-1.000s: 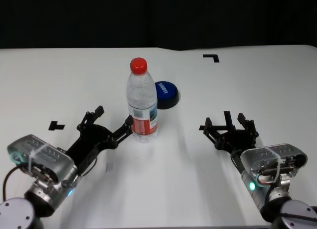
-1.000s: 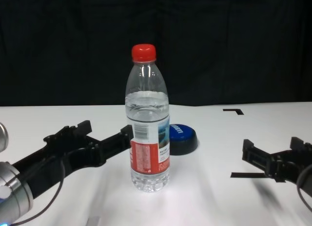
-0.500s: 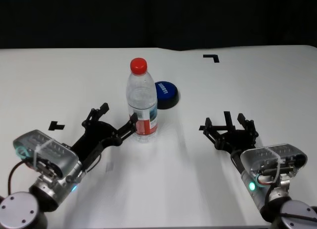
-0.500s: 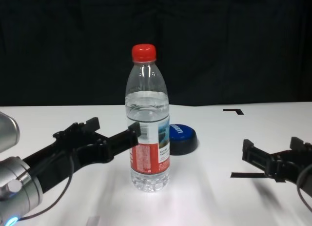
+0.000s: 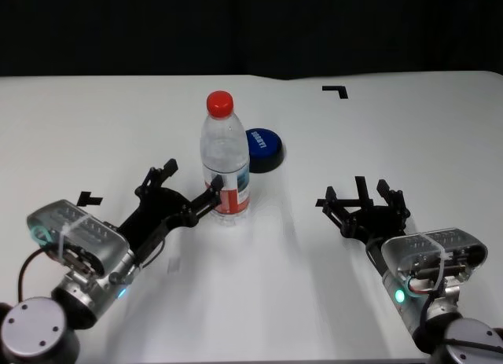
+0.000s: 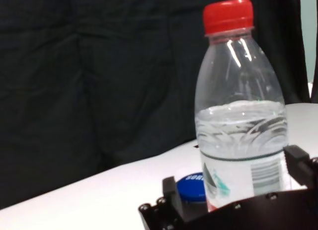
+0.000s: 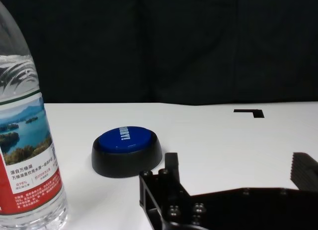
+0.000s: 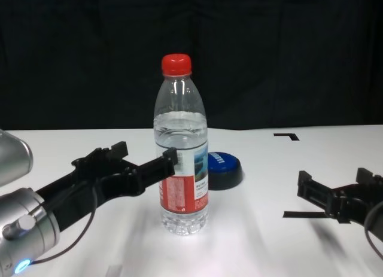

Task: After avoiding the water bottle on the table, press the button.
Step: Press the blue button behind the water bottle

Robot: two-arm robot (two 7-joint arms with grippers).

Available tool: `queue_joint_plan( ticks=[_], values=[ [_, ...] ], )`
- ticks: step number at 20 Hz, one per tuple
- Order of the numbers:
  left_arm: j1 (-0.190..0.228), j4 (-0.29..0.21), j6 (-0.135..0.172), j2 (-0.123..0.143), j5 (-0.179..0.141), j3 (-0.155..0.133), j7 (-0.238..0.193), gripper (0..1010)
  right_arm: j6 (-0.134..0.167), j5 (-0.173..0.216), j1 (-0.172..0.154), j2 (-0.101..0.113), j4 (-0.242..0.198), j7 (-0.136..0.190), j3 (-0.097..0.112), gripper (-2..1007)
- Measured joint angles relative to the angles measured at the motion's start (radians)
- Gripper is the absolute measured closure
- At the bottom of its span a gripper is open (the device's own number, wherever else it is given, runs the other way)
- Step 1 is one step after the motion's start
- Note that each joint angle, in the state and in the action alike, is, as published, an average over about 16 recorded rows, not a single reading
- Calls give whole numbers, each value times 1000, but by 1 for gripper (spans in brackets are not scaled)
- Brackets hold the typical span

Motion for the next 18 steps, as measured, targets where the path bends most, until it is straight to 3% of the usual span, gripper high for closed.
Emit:
queue_joint_plan(
  ticks=[18],
  values=[
    [-25, 20, -4, 2, -9, 15, -10, 7, 0, 0, 0, 0, 0, 0, 0, 2]
  ],
)
